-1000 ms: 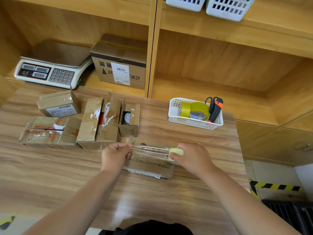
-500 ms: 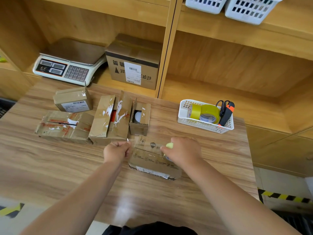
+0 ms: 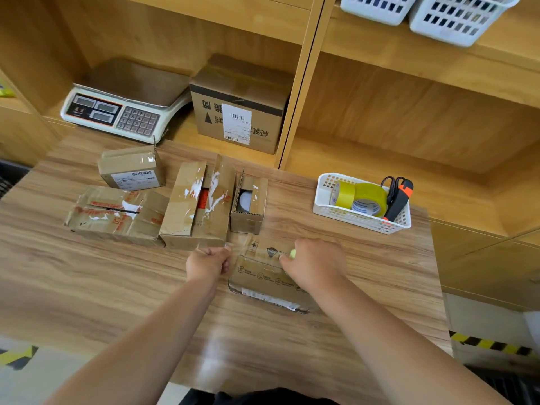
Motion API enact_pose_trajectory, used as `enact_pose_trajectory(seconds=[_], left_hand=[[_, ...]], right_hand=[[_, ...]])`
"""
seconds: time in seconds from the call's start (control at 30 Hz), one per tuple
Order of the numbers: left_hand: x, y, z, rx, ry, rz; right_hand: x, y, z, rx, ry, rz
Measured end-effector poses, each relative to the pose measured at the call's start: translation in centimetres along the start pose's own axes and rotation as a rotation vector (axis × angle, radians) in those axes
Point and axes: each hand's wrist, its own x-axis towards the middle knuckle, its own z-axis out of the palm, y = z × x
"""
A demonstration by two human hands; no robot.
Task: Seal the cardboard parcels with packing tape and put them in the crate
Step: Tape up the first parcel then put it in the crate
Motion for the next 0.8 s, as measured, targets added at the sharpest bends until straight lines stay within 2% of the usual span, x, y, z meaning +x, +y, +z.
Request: enact_pose_trajectory(seconds=[0.37,0.8], left_hand=[[0.0,-0.4,0.6,-0.038,-0.026,-0.089],[0.6,-1.1,1.6,0.124,-0.071,-0.161]], right_hand=[[0.2,-0.4,0.1,-0.021,0.019,0.008],[0.5,-0.3,0.5,0.028,0.016,-0.008]])
